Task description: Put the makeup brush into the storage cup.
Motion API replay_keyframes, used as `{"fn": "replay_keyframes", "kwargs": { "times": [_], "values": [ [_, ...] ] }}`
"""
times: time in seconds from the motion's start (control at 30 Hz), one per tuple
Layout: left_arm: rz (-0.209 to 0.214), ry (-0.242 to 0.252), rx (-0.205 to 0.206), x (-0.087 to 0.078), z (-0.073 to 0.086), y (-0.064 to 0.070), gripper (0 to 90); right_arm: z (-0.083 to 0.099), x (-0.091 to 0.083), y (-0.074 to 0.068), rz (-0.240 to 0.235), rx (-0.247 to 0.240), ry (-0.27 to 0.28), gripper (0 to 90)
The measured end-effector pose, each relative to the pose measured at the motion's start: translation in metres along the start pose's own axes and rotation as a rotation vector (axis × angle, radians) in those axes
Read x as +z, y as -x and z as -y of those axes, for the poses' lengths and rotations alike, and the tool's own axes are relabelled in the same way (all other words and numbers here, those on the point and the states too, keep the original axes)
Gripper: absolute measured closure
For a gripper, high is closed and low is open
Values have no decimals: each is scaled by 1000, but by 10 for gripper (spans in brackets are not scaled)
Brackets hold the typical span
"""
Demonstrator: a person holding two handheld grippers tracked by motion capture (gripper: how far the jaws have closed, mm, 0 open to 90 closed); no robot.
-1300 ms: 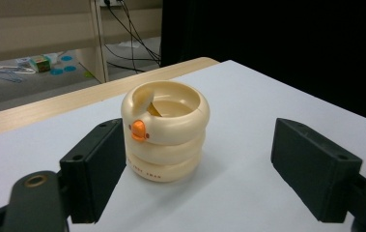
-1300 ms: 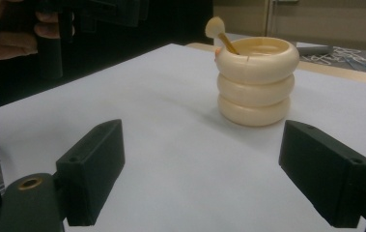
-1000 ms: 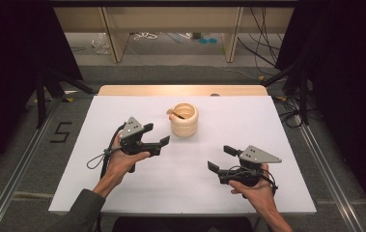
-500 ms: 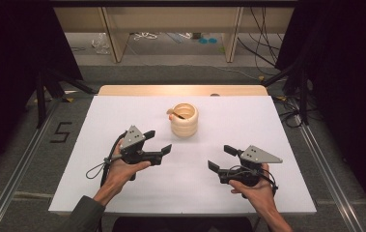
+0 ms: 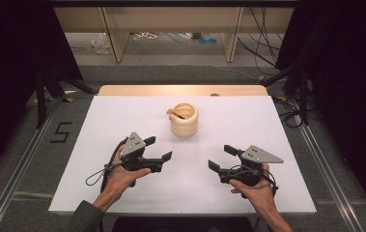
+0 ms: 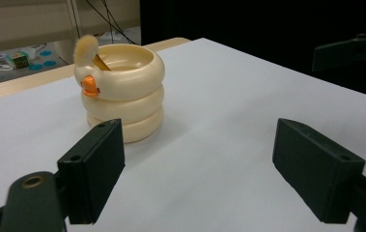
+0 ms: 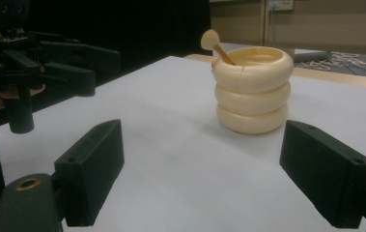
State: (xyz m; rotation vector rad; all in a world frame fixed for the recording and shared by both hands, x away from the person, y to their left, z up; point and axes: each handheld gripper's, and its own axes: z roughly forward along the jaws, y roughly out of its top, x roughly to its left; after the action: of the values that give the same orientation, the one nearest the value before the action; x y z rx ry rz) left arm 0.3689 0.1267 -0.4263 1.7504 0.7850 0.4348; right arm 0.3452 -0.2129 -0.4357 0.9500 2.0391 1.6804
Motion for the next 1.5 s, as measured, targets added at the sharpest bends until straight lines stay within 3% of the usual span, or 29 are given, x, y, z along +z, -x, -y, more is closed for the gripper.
{"fn": "replay_keyframes", "kwargs": {
  "times": [0.47,0.63,1.0,1.07,1.17,1.5],
  "values": [
    [2,5,2,-13,6,7,180,0,-2,0,20,9,-11,165],
    [-7,-5,26,-17,11,11,178,0,-2,0,17,8,-8,162],
    [-14,14,-3,-19,13,11,157,0,-2,1,6,-2,30,157],
    [-17,22,1,-20,13,12,157,0,-4,1,16,0,-1,157],
    [-10,27,2,-20,14,12,157,0,-3,1,6,6,17,157],
    [-13,12,12,-22,16,15,157,0,-4,1,12,-2,2,157]
  ]
}}
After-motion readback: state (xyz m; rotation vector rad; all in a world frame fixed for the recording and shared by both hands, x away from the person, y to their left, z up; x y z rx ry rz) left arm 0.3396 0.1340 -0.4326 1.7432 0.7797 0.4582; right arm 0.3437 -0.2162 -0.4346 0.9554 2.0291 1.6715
